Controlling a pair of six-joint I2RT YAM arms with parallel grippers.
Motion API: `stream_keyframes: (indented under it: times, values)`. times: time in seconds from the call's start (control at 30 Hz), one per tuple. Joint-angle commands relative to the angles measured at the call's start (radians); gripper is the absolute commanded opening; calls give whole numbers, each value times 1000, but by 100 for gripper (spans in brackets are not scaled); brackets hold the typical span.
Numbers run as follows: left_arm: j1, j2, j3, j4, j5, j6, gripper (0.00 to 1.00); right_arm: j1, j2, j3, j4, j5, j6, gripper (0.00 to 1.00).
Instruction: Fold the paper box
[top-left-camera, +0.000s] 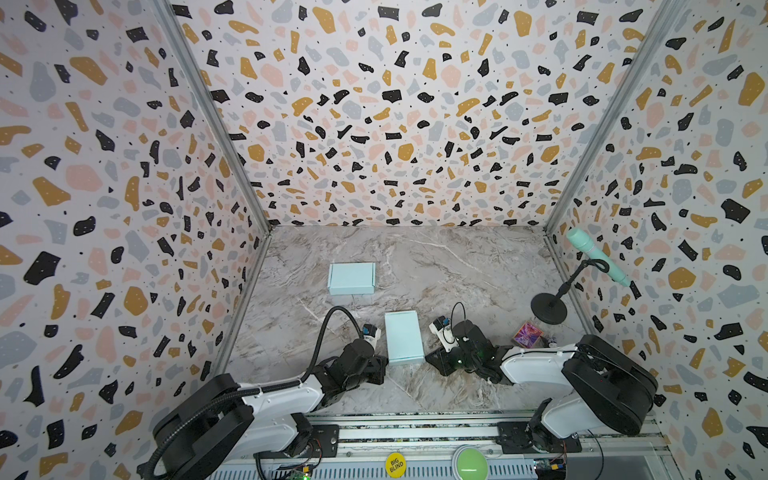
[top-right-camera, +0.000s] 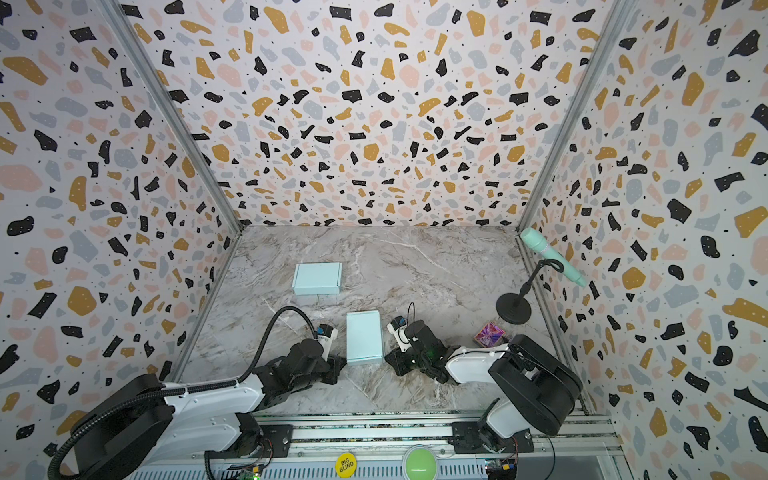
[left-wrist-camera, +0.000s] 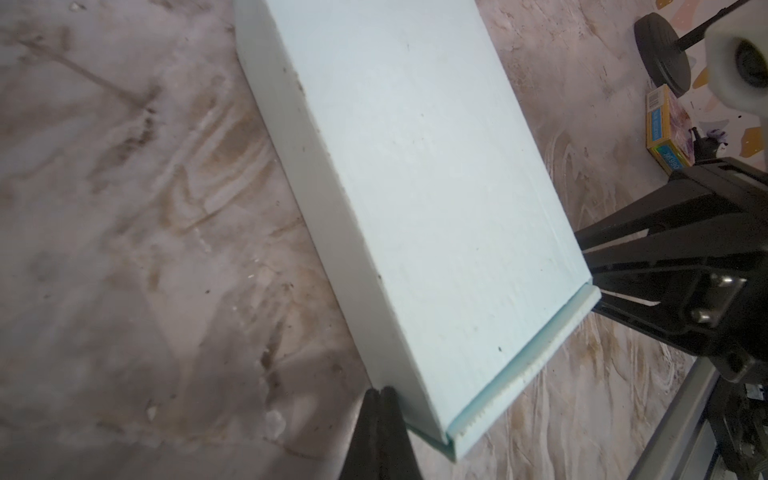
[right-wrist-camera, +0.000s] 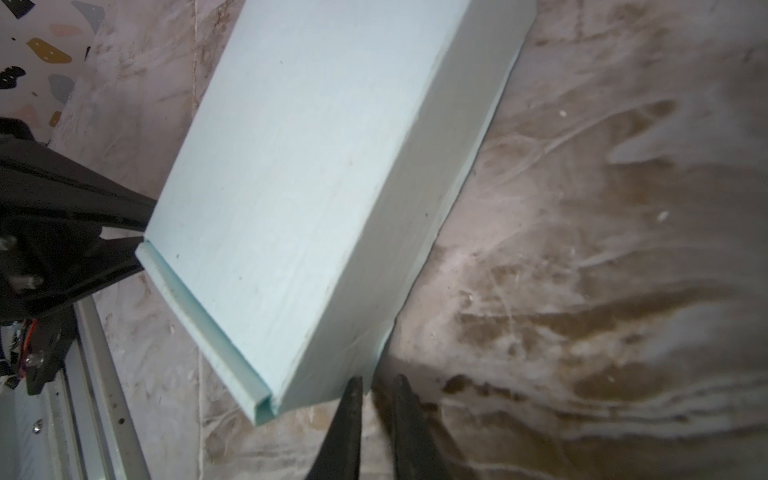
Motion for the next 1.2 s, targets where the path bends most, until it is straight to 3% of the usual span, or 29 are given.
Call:
stream_keyframes:
  times: [0.0, 0.47, 0.8, 0.97, 1.17]
  values:
    - [-23, -10, -8, 64, -7, -24, 4, 18, 11, 29, -13, 5, 13, 16]
    - [-111, 0, 1, 134, -43, -88, 4, 74, 16, 52, 34, -8, 58, 14]
    - [-124, 18, 2, 151, -48, -92, 4, 98, 15, -31, 207, -94, 125, 14]
    - [-115, -16, -7, 55, -131, -72, 5, 50, -25, -86, 150, -42, 111, 14]
    - [-16, -98, -27, -75, -135, -21, 7, -67, -82, -125, 101, -30, 76, 15]
